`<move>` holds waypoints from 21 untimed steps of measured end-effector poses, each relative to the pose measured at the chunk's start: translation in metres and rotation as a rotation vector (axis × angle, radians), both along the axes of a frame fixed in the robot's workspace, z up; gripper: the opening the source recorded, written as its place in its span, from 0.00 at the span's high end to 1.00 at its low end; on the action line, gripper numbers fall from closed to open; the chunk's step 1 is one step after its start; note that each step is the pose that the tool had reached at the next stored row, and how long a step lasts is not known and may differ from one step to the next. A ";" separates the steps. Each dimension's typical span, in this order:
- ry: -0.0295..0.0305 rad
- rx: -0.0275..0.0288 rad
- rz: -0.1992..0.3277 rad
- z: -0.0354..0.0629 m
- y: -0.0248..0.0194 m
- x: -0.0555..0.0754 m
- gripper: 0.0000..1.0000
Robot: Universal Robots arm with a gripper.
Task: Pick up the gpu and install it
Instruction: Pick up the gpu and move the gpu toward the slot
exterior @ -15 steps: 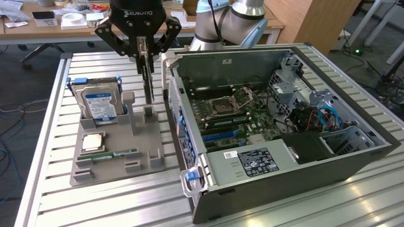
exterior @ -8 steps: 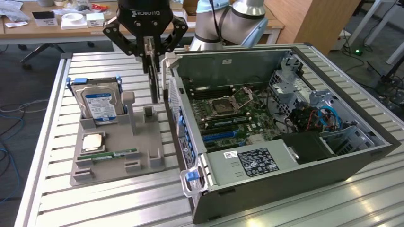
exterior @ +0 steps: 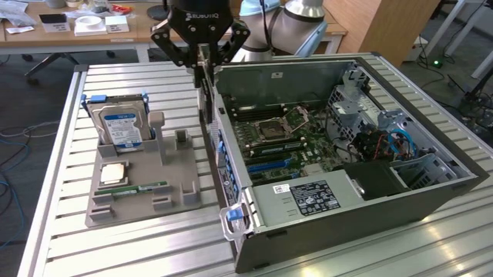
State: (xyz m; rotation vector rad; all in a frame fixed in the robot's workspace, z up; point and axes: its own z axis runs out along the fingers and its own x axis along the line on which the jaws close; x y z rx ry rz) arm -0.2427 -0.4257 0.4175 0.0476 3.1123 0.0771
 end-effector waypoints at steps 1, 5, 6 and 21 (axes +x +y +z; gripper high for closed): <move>0.0000 0.0000 0.000 0.0000 0.0000 0.004 0.74; 0.0000 0.0000 0.000 0.0000 0.0000 0.021 0.74; -0.0001 0.0001 0.000 -0.0001 0.0000 0.026 0.74; -0.0001 0.0000 0.000 0.0000 0.0000 0.090 0.74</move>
